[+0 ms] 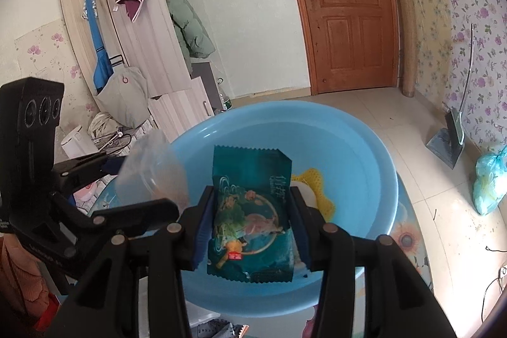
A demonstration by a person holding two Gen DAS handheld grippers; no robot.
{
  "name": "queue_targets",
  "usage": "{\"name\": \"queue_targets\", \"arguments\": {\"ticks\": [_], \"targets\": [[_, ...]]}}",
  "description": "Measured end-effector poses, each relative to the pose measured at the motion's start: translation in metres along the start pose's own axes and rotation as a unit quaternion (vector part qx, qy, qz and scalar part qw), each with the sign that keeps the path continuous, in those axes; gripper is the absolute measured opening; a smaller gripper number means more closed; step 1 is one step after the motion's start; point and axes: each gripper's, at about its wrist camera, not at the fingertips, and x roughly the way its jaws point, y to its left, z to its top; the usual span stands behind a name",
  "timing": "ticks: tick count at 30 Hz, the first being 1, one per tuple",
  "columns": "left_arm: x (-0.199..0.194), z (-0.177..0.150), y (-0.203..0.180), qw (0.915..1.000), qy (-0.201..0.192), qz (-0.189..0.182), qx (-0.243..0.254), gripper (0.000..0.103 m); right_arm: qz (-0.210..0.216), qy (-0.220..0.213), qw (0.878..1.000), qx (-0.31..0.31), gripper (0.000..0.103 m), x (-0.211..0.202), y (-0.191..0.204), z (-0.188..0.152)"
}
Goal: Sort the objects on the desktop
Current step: 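Carry the green packet over the basin and open the right gripper while the left drops the toothpick box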
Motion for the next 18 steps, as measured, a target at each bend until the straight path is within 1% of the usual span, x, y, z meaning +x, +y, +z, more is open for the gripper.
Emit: {"name": "queue_targets", "arguments": {"ticks": [3, 6, 8, 18], "targets": [[-0.007, -0.003, -0.002, 1.0, -0.004, 0.006, 0.005, 0.103, -0.012, 0.007, 1.0, 0.004, 0.049, 0.001, 0.0, 0.0], [-0.014, -0.008, -0.002, 0.9999, -0.005, 0.009, 0.0, 0.103, -0.013, 0.009, 1.0, 0.008, 0.051, -0.001, 0.001, -0.002], [-0.019, -0.013, -0.003, 0.9999, -0.003, 0.013, -0.003, 0.103, -0.018, 0.01, 1.0, 0.006, 0.056, -0.003, 0.004, -0.004], [-0.056, -0.053, -0.005, 0.9996, -0.006, 0.023, -0.016, 0.103, -0.027, 0.015, 0.999, 0.008, 0.057, -0.024, 0.017, -0.018]]}}
